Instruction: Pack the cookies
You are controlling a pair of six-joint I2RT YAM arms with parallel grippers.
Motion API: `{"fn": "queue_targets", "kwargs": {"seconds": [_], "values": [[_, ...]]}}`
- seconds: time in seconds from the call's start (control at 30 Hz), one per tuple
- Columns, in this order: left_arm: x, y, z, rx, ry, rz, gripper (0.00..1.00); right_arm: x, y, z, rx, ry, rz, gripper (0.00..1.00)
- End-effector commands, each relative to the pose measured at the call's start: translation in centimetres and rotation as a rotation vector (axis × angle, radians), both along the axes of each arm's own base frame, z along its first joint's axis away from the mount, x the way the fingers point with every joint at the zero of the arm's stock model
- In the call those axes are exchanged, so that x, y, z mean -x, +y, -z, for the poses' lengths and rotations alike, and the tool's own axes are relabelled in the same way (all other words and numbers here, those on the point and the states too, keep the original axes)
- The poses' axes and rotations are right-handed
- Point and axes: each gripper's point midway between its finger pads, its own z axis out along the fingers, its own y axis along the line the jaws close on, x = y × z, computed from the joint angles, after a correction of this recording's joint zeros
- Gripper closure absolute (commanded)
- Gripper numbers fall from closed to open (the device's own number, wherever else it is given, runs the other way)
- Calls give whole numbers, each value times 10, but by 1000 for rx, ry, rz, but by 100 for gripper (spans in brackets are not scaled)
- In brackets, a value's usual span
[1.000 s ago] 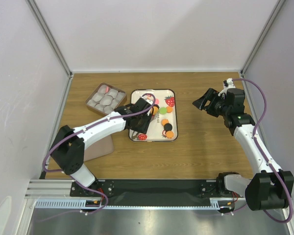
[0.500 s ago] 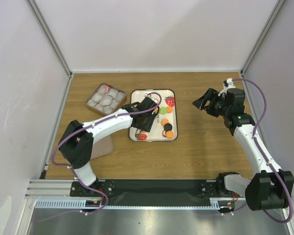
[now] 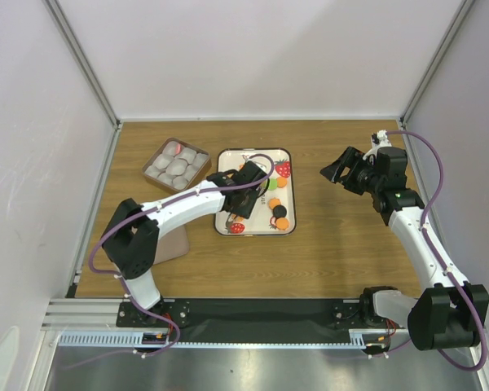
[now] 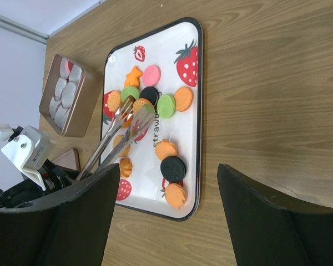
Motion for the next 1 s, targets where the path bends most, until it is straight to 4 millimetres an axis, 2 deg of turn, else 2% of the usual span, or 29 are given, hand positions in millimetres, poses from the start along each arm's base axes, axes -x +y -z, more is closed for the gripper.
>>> {"fn": "queue_targets", "kwargs": {"seconds": [0.0, 0.27, 0.47, 0.67, 0.73, 0.77, 0.87, 0.9, 0.97], "values": [[-13, -7, -23, 4, -65, 15, 60, -4, 0, -18, 4, -54, -3, 23], [-15, -6, -50, 16, -100, 28, 61, -3, -1, -20, 6, -61, -1, 23], [-20, 3, -80, 77, -151, -8, 61, -3, -1, -21, 4, -64, 0, 23], [-38, 51, -108, 132, -213, -150, 60, -3, 0, -21, -1, -61, -5, 23], [-50, 76, -112, 145, -237, -228, 59, -3, 0, -20, -3, -60, -5, 23], [-57, 95, -116, 151, -252, -283, 59, -3, 1, -20, -5, -58, -8, 23], [-67, 118, -111, 168, -248, -351, 59, -3, 2, -20, -8, -61, -12, 23], [-74, 133, -109, 165, -247, -394, 59, -3, 2, -21, -11, -63, -13, 23], [-81, 142, -105, 183, -238, -422, 59, -3, 3, -19, -10, -59, -15, 23]]}}
